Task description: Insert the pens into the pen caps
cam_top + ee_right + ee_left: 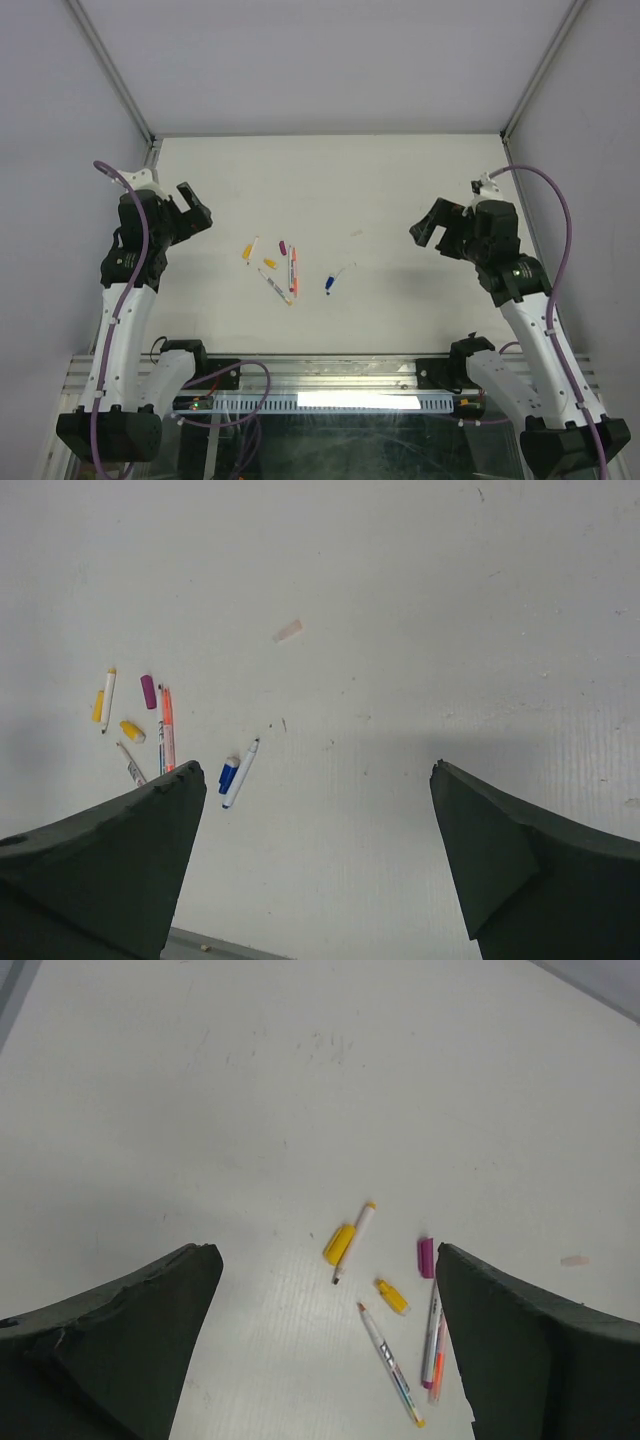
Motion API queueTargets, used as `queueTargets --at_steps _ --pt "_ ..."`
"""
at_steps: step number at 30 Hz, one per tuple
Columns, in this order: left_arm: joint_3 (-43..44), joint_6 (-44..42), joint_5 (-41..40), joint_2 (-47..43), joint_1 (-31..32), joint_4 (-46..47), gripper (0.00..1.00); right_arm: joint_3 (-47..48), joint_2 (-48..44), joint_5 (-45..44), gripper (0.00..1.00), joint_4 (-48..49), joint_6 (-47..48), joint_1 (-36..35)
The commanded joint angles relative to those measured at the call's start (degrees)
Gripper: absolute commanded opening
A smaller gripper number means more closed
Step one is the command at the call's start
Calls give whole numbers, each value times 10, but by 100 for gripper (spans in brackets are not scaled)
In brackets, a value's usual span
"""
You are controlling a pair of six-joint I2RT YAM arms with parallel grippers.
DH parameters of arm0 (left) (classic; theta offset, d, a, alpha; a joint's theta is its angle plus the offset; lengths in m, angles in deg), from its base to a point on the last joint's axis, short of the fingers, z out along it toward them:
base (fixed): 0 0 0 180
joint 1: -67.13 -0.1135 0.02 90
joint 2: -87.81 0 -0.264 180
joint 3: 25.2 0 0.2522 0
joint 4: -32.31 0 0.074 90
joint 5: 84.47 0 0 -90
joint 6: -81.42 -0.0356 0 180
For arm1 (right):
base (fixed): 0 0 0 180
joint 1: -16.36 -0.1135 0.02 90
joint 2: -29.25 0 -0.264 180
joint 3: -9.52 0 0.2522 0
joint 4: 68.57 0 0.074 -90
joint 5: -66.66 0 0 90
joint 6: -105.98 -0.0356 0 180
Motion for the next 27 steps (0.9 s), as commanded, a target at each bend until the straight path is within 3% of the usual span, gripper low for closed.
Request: queueTargets --at_steps 1,10,16,20,24,27 --pt "0 9 -19 -17 -7 38 99 11 5 -9 100 14 8 3" --pt "13 -11 53 -3 -6 58 99 38 57 -4 100 -10 10 3" --pt "5 -8 48 -5 -1 70 99 70 100 -31 100 -35 33 3" --pt "-15 21 26 -2 42 70 99 72 133 -8 99 -32 26 -11" --pt "-49 77 -15 -3 121 75 99 74 154 -48 99 -17 11 -61" --pt "-69 108 -21 -3 139 77 99 77 178 -72 98 -7 -12 -98"
